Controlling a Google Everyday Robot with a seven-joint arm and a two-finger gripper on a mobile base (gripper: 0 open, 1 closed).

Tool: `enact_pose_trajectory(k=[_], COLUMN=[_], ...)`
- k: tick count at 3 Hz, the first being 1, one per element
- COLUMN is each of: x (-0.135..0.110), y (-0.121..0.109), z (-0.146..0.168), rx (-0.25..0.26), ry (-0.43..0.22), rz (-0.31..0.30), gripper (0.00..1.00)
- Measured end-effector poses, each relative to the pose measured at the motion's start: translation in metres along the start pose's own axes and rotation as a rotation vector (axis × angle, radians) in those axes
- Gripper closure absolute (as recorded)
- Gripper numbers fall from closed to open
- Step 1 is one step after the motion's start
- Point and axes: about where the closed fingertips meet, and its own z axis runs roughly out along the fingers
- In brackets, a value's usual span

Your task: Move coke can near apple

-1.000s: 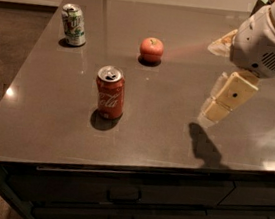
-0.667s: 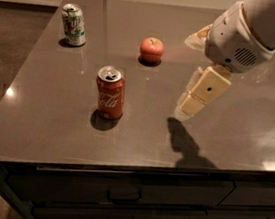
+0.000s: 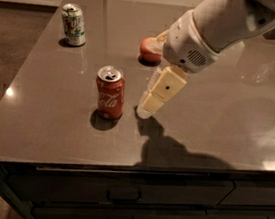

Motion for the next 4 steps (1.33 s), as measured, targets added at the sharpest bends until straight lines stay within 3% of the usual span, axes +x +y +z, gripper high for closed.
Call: enact_pose_trajectory(k=[2, 4], x=[-0.026, -0.045], y=[0.003, -0.003], z=[0.039, 0.069], rx=[-0.066, -0.087], ry=[-0.068, -0.089], rz=[-0.029, -0.058], gripper=[0.0, 0.0])
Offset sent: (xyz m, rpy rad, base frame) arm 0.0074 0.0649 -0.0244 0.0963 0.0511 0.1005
